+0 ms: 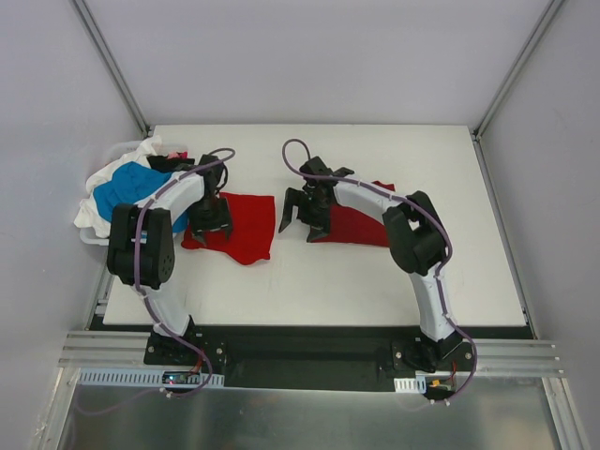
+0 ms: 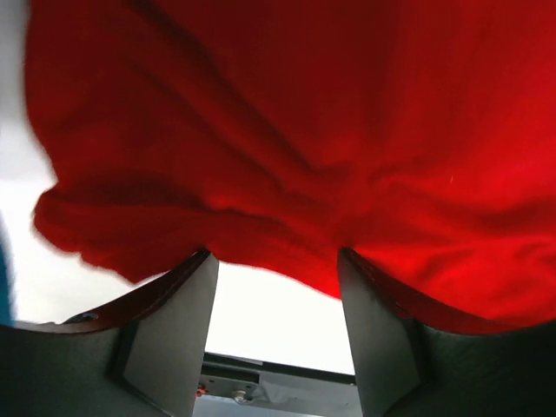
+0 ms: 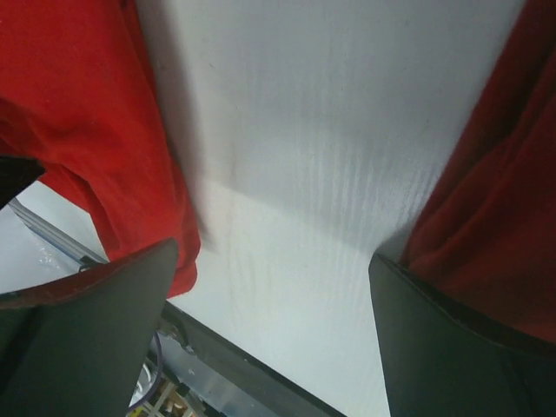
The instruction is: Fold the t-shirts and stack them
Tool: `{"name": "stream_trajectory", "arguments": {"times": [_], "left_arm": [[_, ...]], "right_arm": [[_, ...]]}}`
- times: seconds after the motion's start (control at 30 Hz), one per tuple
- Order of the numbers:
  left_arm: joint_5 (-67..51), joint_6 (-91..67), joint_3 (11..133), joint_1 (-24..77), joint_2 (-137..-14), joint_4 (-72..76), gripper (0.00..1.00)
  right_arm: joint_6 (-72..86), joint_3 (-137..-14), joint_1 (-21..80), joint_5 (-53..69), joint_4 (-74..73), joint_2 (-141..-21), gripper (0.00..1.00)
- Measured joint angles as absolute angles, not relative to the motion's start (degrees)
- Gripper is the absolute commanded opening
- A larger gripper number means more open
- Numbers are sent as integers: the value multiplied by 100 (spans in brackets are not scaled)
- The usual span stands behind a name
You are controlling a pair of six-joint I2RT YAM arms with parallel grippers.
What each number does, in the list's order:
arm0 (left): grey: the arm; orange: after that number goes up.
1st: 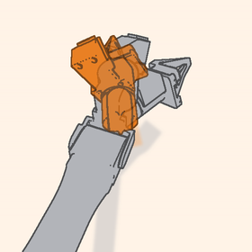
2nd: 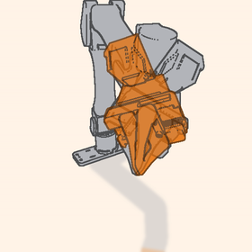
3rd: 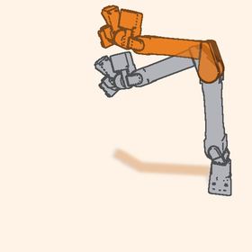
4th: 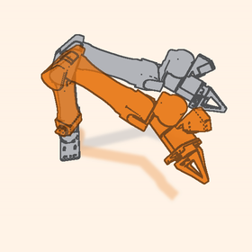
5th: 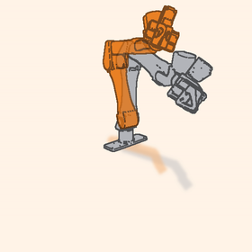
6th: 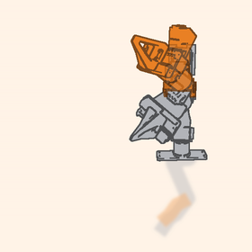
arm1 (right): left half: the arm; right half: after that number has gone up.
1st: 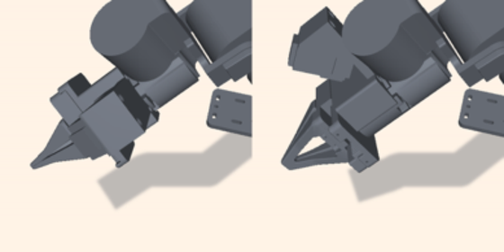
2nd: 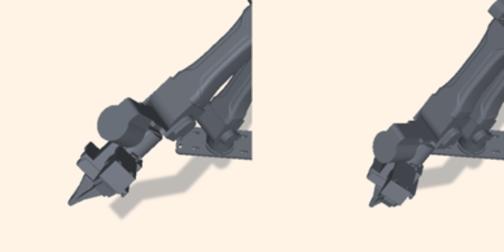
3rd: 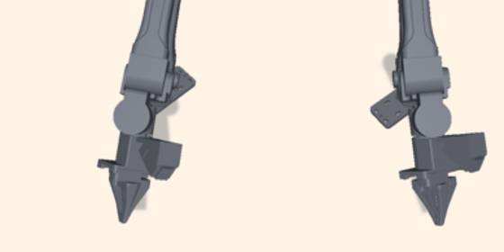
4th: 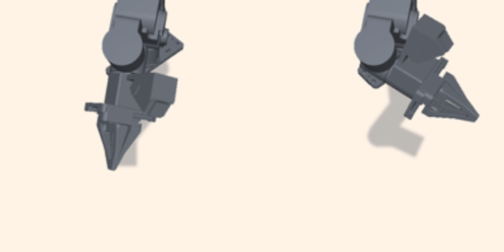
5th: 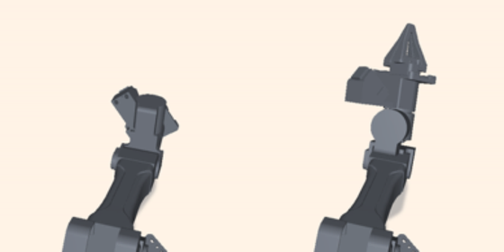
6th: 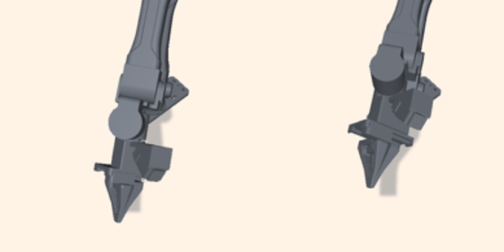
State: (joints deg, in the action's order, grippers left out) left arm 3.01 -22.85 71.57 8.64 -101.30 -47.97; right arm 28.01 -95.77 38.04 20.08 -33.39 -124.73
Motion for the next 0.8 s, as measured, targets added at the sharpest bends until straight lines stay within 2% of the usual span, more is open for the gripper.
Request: {"name": "stream_trajectory", "arguments": {"times": [0.03,0.07,0.13,0.17,0.2,0.27,0.5,0.8], "left_arm": [[257,-2285,7205,864,-10265,-4797,52],[217,-2294,7236,864,-10355,-4794,45],[150,-2316,7336,864,-10519,-4810,16],[139,-2324,7395,867,-10558,-4816,5],[108,-2335,7481,867,-10569,-4842,0],[56,-2338,7769,867,-10543,-4899,0],[-104,-2443,8672,939,-10007,-4910,0],[-150,-2480,8110,1046,-9288,-5186,0]], "right_arm": [[2781,-9574,3813,2003,-3339,-12470,96],[2773,-9577,3820,2001,-3336,-12470,94],[2694,-9577,3830,1970,-3371,-12464,85],[2644,-9577,3835,1942,-3406,-12451,74],[2598,-9577,3841,1900,-3446,-12431,70],[2495,-9574,3844,1833,-3533,-12372,65],[2379,-9577,3857,1734,-3682,-12049,65],[2329,-9671,3863,1719,-3806,-12036,65]]}}
